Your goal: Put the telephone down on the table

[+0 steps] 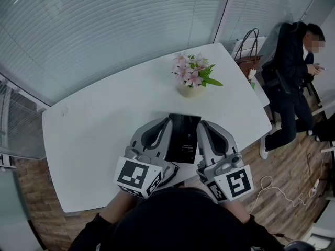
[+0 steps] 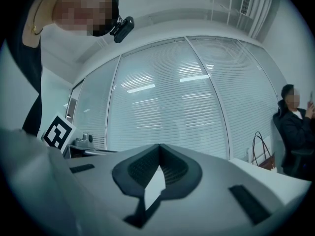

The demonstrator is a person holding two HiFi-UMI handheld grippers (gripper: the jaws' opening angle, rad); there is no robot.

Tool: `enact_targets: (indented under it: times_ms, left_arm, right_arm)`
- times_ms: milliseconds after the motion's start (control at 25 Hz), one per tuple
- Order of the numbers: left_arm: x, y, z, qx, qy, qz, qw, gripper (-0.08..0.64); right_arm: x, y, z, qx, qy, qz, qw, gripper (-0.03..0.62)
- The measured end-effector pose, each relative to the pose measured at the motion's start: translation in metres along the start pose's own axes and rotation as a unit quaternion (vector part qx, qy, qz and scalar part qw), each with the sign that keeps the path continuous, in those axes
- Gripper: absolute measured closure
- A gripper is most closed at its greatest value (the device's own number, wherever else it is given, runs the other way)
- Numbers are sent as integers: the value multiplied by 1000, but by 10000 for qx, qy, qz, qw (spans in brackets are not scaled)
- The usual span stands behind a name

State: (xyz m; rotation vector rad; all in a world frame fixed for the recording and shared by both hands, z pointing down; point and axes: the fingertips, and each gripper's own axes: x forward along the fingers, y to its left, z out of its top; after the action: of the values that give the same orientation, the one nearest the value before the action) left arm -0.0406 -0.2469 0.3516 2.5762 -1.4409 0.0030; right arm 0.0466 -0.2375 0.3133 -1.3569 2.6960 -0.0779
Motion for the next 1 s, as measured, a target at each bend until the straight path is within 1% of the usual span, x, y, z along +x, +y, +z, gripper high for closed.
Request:
enact_targets:
  times_ms: [1000]
  left_arm:
    - [-6, 4, -1, -20, 0, -36, 10000, 546]
  right_arm:
    - [-2, 7, -3, 8, -10, -86, 10000, 588]
